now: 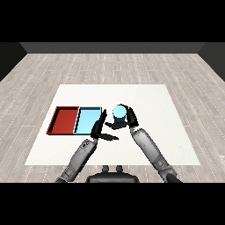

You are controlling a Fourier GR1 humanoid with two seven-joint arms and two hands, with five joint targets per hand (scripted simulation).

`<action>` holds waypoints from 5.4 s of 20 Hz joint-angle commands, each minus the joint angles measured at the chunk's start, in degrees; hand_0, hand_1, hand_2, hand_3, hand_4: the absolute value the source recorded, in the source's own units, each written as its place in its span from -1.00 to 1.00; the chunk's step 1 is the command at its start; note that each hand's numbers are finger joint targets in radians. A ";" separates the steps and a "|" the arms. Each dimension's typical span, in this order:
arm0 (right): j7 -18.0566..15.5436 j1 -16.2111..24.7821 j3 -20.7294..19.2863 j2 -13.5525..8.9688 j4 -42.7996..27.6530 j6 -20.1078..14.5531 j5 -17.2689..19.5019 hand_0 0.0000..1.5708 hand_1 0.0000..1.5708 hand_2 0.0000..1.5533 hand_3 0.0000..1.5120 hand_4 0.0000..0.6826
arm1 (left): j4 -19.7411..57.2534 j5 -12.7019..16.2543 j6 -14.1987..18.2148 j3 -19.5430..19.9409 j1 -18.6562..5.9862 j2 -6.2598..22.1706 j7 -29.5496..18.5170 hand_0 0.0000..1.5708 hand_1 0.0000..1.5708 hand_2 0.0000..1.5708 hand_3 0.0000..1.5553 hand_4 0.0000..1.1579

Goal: Pick the blue can and put it in the blue box

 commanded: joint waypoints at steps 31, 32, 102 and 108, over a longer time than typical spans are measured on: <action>1.34 -3.12 2.96 5.75 2.93 0.66 1.04 0.97 0.97 0.89 0.83 0.68 | 11.26 11.23 11.02 -6.94 -9.11 -0.02 -5.65 -1.00 -1.00 -0.44 -1.00 0.31; 4.44 -2.01 4.14 5.75 -1.65 0.20 2.09 0.99 0.99 0.89 0.82 0.67 | 12.40 16.12 10.41 -7.27 -11.79 -0.02 -5.07 0.41 0.41 0.61 0.58 0.83; -11.52 13.48 -23.16 2.65 4.95 10.77 -14.59 -1.00 -1.00 -1.00 -1.00 -1.00 | 71.07 -18.65 5.03 0.49 -31.62 11.12 30.53 0.53 0.53 0.35 -1.00 0.43; -11.17 13.85 -23.06 3.01 4.33 11.03 -15.34 -1.00 -1.00 -1.00 -1.00 -1.00 | 71.57 -14.75 -12.81 4.16 -33.75 10.35 28.17 -1.00 -1.00 -1.00 -1.00 0.35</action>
